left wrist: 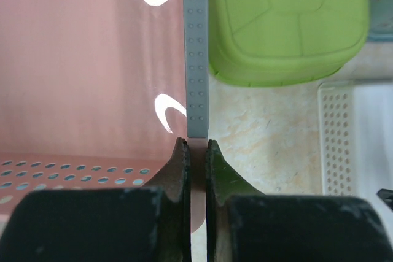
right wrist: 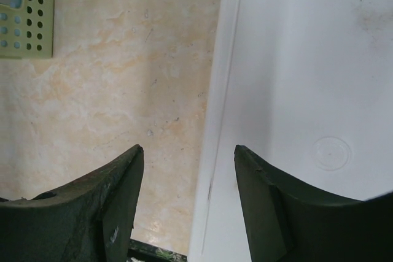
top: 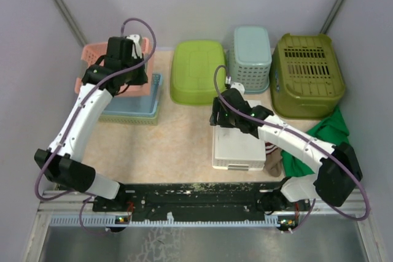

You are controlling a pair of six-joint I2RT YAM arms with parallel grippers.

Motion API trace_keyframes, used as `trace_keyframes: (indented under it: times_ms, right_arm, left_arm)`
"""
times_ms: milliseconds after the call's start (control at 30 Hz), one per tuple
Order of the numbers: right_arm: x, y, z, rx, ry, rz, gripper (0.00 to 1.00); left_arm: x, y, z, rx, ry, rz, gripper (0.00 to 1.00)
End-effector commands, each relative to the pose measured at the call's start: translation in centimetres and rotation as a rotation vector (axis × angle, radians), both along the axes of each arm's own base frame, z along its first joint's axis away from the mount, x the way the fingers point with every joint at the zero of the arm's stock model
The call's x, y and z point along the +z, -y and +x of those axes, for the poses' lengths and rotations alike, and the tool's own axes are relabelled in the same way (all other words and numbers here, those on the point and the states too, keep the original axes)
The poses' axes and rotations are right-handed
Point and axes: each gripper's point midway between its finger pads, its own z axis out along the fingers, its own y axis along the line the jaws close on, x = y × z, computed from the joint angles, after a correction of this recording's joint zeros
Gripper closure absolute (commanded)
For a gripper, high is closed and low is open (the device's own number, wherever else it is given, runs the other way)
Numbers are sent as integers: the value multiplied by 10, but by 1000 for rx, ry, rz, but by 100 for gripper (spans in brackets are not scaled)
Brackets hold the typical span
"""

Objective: Turn the large container upside down

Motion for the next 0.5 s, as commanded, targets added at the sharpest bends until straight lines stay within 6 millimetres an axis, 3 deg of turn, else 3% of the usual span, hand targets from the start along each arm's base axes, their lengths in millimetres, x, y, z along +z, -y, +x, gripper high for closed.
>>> trace_keyframes:
  times_ms: [0, 67, 200, 333, 467]
  right_arm:
    - [31, 7, 6, -49, 90, 64, 39]
    - [39, 12, 7, -69, 114, 69, 39]
    - [59, 35, 10, -133, 170, 58, 39]
    - [89, 73, 13, -225, 252, 22, 39]
    - [127, 111, 8, -292, 351, -22, 39]
  left_arm:
    - [94, 2, -9, -56, 214, -55, 100]
    - [123, 14, -20, -103, 254, -131, 100]
    - [158, 55, -55, -261, 255, -363, 100]
    - [176, 92, -98, -434, 206, -560, 100]
    - [185, 108, -141, -613, 165, -664, 100]
